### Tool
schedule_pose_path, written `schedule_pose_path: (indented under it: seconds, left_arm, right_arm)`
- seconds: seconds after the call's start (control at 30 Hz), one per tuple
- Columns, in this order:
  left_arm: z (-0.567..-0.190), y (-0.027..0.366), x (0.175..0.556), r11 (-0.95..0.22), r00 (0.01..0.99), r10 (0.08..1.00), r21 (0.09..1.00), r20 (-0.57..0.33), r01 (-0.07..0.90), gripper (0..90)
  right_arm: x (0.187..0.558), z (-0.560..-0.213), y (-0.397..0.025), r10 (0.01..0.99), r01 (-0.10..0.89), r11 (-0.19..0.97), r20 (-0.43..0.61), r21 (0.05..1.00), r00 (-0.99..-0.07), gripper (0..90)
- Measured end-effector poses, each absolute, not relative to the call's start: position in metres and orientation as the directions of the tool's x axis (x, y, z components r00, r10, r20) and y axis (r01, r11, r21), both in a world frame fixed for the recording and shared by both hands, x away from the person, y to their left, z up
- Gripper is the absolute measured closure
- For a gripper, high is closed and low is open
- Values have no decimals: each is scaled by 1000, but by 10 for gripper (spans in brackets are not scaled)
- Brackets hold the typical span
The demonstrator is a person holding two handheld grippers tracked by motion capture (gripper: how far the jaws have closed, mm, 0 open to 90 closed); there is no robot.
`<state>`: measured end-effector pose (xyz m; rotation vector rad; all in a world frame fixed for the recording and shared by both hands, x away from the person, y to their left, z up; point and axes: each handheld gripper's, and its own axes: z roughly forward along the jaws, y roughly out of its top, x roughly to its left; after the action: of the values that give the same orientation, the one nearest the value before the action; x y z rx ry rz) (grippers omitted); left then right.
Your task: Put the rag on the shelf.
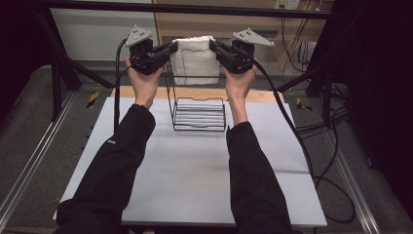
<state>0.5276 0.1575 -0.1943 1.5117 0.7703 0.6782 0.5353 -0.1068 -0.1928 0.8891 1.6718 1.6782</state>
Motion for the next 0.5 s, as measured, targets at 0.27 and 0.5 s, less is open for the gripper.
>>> schedule_pose_path:
  seconds: [0.27,0.5]
  left_arm:
    - [-209,158,520,-44,626,779,994,-31,103,816]
    - [-211,159,515,-57,639,769,993,-21,101,816]
  right_arm:
    - [525,-206,-110,799,66,-17,53,998,-599,819]
    - [516,-211,-112,791,64,-15,51,998,-610,817]
